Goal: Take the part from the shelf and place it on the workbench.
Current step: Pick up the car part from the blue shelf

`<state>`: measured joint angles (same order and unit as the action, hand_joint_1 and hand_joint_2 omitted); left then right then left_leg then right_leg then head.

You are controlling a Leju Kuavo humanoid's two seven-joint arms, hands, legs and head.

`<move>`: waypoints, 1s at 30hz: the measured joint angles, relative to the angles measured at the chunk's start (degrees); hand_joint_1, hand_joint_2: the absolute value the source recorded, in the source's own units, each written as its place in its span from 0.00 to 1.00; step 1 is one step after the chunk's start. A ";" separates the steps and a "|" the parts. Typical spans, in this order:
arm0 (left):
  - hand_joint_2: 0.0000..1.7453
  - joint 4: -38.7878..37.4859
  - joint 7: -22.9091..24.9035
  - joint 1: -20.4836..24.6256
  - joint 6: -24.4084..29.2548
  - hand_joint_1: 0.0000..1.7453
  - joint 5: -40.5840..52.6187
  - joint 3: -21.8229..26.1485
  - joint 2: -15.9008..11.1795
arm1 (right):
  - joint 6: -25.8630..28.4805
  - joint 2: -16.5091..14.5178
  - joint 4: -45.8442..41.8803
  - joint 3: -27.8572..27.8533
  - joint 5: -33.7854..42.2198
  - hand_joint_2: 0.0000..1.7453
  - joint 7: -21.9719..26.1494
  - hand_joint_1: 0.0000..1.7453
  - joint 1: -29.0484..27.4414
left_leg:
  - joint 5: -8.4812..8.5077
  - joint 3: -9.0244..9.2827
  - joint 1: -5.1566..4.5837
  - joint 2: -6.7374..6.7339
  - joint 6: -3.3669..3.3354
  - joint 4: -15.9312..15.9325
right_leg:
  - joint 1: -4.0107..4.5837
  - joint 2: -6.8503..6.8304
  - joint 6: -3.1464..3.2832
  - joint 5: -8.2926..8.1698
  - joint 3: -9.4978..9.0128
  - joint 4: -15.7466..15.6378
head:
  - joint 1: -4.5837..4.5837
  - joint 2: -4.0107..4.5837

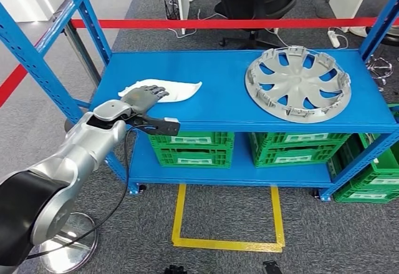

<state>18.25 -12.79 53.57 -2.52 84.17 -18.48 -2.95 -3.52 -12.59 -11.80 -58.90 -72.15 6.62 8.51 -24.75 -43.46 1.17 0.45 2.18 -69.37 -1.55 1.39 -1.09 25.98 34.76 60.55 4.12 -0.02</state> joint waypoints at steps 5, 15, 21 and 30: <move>0.00 0.00 0.00 0.47 -0.01 0.00 0.00 -0.09 0.05 | 0.00 0.00 0.00 0.00 0.00 0.00 0.01 0.00 0.03 | 3.18 5.25 -0.65 0.00 -0.50 11.27 | 0.19 0.12 -1.57 1.02 -0.78 -0.50 | -0.04 0.00; 0.00 0.00 0.00 -0.09 0.01 0.00 0.00 -0.19 0.13 | -0.01 0.03 0.00 0.00 0.00 0.00 0.00 0.00 -0.08 | 0.69 8.66 -0.98 0.29 -2.33 11.68 | 0.57 -0.83 -2.17 1.38 7.89 10.77 | -0.62 0.00; 0.00 -0.02 0.00 0.14 -0.01 0.00 0.00 -0.34 0.08 | 0.00 0.08 0.02 0.00 0.00 0.00 -0.02 0.00 -0.02 | -0.75 9.77 -1.18 0.50 -0.80 11.76 | 0.85 -0.79 -1.07 -3.52 2.90 -0.96 | -0.66 -0.01; 0.00 -0.04 -0.01 -0.27 -0.01 0.00 -0.09 -0.75 -0.29 | -0.01 0.12 0.02 -0.02 0.04 0.00 0.07 0.00 0.00 | -1.71 0.09 -0.53 0.19 0.73 -1.50 | 0.40 -0.69 0.05 -1.30 -0.33 -1.47 | -0.42 0.00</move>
<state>18.21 -12.79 53.30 -2.53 84.08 -19.23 -3.23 -3.52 -12.47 -11.78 -58.92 -72.11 6.69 8.50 -26.46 -43.37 0.64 0.64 2.91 -70.87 -1.15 0.70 -1.04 24.67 34.43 59.07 3.70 -0.02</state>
